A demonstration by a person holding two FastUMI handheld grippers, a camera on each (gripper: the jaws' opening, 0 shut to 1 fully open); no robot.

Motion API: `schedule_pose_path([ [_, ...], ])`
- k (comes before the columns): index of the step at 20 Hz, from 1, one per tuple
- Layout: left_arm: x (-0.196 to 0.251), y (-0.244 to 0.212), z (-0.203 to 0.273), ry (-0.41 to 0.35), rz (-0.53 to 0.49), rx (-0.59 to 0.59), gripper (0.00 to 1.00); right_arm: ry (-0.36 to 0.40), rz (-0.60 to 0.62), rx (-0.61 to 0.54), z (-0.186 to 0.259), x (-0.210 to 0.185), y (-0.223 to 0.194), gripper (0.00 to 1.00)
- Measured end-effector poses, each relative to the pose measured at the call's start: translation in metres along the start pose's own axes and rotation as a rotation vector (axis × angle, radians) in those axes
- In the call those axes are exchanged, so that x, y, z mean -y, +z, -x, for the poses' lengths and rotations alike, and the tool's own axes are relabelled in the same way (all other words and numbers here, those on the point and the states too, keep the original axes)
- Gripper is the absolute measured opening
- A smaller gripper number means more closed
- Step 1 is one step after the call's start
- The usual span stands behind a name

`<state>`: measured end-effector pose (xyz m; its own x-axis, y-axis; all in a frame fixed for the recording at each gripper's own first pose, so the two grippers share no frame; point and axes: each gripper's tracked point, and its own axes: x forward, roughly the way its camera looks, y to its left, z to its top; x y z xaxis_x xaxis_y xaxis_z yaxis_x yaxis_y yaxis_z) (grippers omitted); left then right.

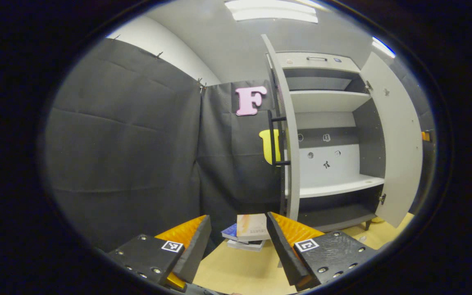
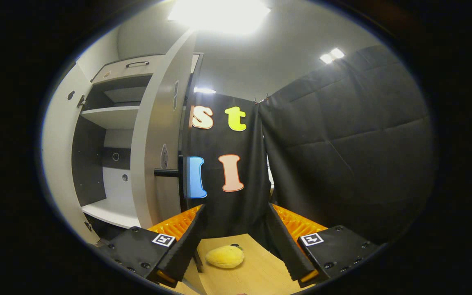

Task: Grasp the bottle in the cabinet with the left hand and place it on the coaster, then close the right door with the right hand and the left door with the left hand.

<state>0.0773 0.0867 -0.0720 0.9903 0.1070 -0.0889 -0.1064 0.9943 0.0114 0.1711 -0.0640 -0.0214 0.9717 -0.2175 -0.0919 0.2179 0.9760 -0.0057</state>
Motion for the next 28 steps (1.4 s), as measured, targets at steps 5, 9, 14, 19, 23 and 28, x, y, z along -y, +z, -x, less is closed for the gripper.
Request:
schedule_pose_path([
  [5,-0.003,-0.003,-0.018,-0.02,0.001,0.01,0.89,0.069,0.023,0.005,0.011,-0.037,0.004,0.95],
  [9,-0.005,-0.008,-0.029,-0.031,0.022,0.009,0.89,0.107,0.015,0.014,0.018,-0.061,0.005,0.95],
  [14,-0.004,-0.013,-0.032,-0.051,0.005,0.014,0.89,0.127,-0.037,0.007,0.02,-0.082,0.003,0.95],
  [19,-0.012,-0.014,-0.037,-0.046,0.017,0.017,0.89,0.212,-0.084,-0.004,0.018,-0.131,0.002,0.95],
  [23,-0.034,-0.011,-0.029,-0.018,0.021,0.028,0.89,0.248,-0.083,0.004,0.011,-0.163,0.005,0.95],
  [28,-0.058,-0.013,-0.019,0.026,0.02,0.018,0.89,0.277,-0.076,-0.001,0.002,-0.181,0.004,0.96],
])
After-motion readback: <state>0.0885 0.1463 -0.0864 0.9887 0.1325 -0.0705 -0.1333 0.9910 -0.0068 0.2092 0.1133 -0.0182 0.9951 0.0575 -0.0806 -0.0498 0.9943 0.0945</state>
